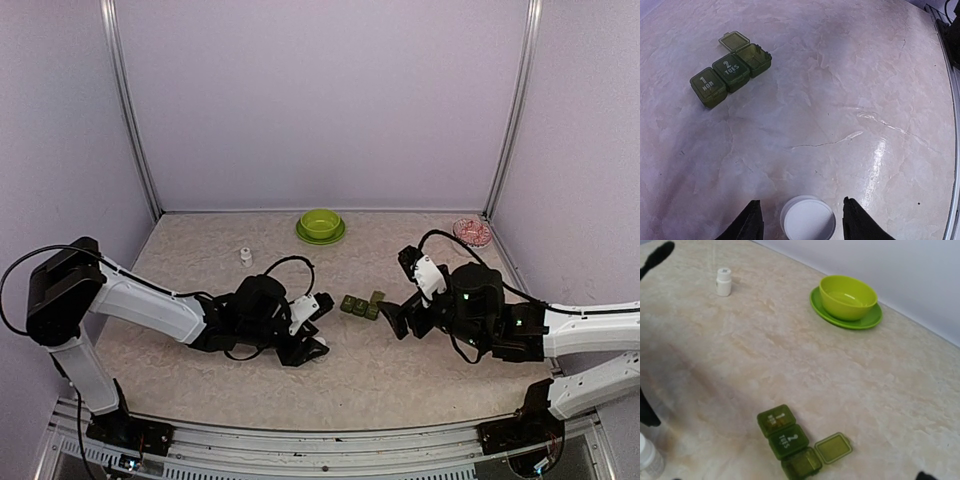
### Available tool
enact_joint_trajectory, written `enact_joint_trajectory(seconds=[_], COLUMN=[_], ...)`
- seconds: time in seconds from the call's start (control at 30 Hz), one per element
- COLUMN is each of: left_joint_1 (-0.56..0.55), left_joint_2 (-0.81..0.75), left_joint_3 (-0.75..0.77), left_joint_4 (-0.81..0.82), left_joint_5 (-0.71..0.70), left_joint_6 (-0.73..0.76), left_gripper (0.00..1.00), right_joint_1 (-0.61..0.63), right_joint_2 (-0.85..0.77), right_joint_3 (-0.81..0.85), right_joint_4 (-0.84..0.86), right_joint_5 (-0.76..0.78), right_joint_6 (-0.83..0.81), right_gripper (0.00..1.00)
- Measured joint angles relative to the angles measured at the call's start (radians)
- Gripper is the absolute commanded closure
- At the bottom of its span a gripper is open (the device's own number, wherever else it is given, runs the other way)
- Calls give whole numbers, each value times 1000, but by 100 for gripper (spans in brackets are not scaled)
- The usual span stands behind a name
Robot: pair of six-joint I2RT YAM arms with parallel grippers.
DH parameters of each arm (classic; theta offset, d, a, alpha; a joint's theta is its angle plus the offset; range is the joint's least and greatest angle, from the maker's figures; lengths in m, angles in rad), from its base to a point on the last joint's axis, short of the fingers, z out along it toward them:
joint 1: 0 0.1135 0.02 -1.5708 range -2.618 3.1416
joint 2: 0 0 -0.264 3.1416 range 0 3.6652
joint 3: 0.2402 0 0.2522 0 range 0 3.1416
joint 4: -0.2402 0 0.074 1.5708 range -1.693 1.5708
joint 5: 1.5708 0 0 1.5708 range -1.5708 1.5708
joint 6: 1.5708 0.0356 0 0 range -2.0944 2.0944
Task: Sort the pills into containers
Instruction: Pick up the pill bottle from the center of the board.
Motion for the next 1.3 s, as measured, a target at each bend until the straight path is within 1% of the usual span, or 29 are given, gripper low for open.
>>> enact_joint_trajectory(seconds=[0.03,0.17,0.27,0.37,0.47,0.6,0.77,1.0,1.1,1.3], left_joint_1=[0,0,0,0,0,0,0,0,0,0], left_joint_2=[1,6,6,6,7,14,15,-22,-75,-200], left_joint_3=[0,0,0,0,2,10,11,11,11,2], left_joint_4=[0,-1,-2,-3,-2,-3,-3,-6,2,72], left_joint_5=[2,7,14,18,19,23,25,58,90,164], left_joint_6=[2,3,6,7,7,6,6,-10,-26,-77], left_gripper=[49,59,64,71,76,81,83,85,86,86], right_joint_1=[0,0,0,0,0,0,0,0,-1,0], right_joint_2=[5,12,12,13,18,25,25,-26,-47,-94], right_joint_3=[0,0,0,0,0,0,0,-60,-70,-117], right_joint_4=[0,0,2,2,3,3,4,77,101,206], right_joint_5=[0,0,-2,-4,-4,-8,-36,-157,-219,-443], right_joint_6=[0,-1,-1,0,0,0,-2,-26,-36,-81], right_gripper=[0,0,0,0,0,0,0,0,0,0])
